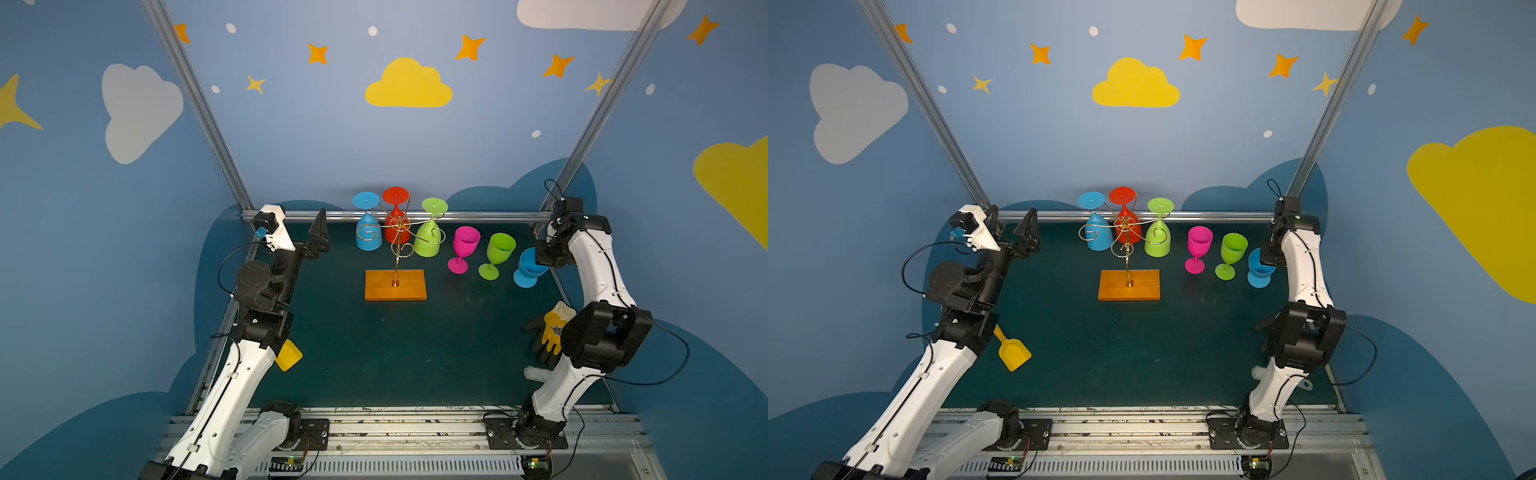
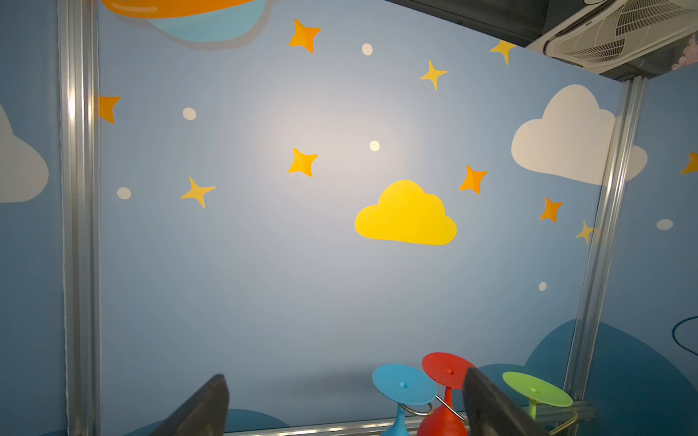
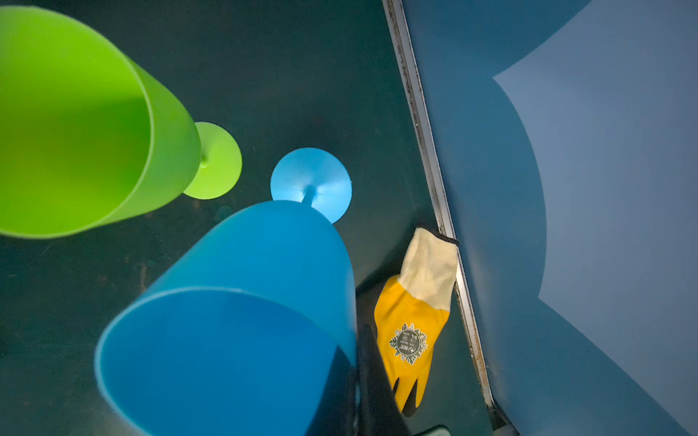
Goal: Take the wine glass off the wine glass rack
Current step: Place the wine glass at the top-right of the table.
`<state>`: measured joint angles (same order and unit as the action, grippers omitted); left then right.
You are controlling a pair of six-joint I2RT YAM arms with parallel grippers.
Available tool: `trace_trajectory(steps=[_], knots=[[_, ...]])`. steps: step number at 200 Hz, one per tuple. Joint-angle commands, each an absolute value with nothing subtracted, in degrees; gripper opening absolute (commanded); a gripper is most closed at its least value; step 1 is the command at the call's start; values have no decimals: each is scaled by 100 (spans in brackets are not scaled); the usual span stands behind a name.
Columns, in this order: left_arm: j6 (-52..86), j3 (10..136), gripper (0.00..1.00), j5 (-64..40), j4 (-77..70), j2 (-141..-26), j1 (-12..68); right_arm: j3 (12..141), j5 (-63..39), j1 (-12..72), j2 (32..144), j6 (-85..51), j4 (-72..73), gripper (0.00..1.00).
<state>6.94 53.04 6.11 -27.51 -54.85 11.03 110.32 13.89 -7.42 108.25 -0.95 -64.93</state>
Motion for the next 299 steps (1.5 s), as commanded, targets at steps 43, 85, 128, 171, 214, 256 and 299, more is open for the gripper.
trace_trajectory(steps=[43, 85, 128, 171, 214, 256, 299], knots=[[694, 5476, 95, 703, -2687, -5521, 1099, 12630, 1210, -786, 12130, -91, -7263, 0], [662, 5502, 95, 703, -2664, -5562, 1090, 12850, 1013, -835, 12386, -114, -7350, 0], [688, 5511, 95, 702, -2626, -5570, 1081, 12898, 749, -901, 12453, -154, -7386, 7], [703, 5502, 95, 769, -2613, -5572, 1080, 12937, 568, -1038, 12293, -219, -7374, 20], [720, 5512, 95, 826, -2575, -5614, 1080, 12961, 319, -1219, 12085, -365, -7365, 31], [905, 5753, 95, 1058, -2050, -5794, 957, 13009, -120, -1377, 11662, -509, -7341, 37], [1259, 5886, 95, 954, -1716, -5861, 811, 12973, -754, -1457, 11113, -677, -7184, 43]])
